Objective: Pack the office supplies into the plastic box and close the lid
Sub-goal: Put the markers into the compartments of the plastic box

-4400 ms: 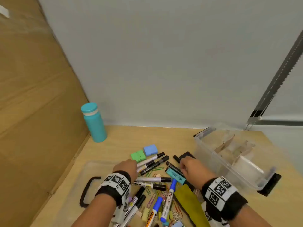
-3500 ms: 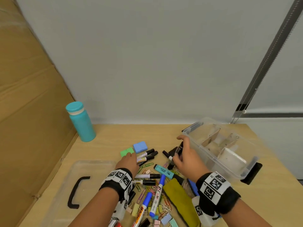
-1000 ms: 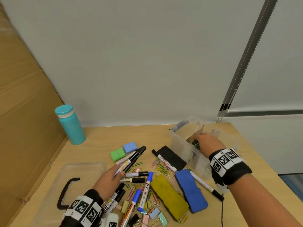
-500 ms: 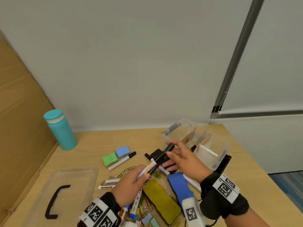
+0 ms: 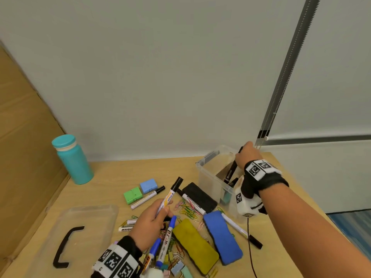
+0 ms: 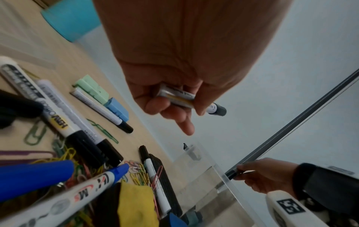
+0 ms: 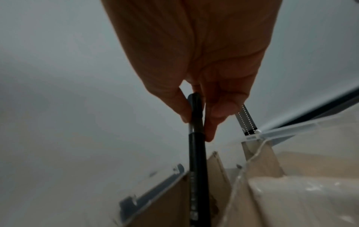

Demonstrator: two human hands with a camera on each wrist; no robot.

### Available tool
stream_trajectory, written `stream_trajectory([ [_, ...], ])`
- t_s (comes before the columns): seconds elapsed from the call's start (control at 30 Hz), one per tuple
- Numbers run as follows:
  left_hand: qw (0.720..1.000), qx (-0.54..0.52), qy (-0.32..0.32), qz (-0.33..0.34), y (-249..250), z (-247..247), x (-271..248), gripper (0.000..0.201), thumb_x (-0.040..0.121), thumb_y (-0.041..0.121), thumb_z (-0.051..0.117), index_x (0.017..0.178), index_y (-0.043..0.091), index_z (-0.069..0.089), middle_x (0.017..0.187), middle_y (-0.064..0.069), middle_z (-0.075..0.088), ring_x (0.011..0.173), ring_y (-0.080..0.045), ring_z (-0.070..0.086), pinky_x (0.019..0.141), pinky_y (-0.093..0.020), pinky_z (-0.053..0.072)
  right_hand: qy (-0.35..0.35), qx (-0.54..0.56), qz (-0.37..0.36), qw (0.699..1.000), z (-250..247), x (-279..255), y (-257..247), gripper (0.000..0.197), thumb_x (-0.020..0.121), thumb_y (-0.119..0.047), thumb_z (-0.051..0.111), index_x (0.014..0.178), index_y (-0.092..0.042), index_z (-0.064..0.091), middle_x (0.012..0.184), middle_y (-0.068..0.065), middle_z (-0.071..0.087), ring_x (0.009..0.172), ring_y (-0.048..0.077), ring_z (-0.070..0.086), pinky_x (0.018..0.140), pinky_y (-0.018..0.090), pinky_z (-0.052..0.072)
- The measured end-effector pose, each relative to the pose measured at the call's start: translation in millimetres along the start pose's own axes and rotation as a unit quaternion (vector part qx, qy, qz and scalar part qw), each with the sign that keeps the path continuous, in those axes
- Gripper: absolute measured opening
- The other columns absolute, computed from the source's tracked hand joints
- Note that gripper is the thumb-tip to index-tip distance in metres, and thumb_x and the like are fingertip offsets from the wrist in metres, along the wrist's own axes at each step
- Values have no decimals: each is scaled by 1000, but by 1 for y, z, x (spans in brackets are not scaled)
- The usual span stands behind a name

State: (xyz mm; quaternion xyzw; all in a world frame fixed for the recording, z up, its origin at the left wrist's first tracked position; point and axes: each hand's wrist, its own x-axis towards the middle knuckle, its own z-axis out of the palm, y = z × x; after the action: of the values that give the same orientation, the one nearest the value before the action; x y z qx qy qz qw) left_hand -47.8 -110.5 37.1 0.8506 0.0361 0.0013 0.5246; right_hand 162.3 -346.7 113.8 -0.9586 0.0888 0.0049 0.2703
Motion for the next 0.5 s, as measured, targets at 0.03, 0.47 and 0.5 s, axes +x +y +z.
stream_trajectory([
  [0.03, 1000, 4, 3, -2, -2, 0, 0, 26, 101, 19, 35, 120, 26, 52, 94, 3, 63, 59, 7, 53, 60, -10, 43, -15, -30, 2, 999, 4, 5, -2, 28, 92, -10, 50, 117, 0, 45, 117, 20, 59, 101, 36, 59, 77, 37, 46],
  [0.47, 1000, 5, -15, 0, -9, 13, -1, 43, 101, 11, 31, 123, 48, 31, 100, -2, 58, 68, -9, 51, 64, -21, 48, -88, -130, -40, 987, -13, -43, 43, 48, 99, -33, 36, 141, -10, 37, 153, 10, 28, 138, 34, 25, 111, 45, 25],
  [0.5, 1000, 13, -22, 8, -6, 17, 1, 45, 101, 11, 31, 130, 44, 28, 105, 1, 57, 71, -9, 53, 66, -20, 49, -74, -136, -38, 987, -12, -47, 57, 50, 98, -33, 36, 143, -11, 35, 156, 9, 22, 140, 34, 20, 113, 46, 23],
])
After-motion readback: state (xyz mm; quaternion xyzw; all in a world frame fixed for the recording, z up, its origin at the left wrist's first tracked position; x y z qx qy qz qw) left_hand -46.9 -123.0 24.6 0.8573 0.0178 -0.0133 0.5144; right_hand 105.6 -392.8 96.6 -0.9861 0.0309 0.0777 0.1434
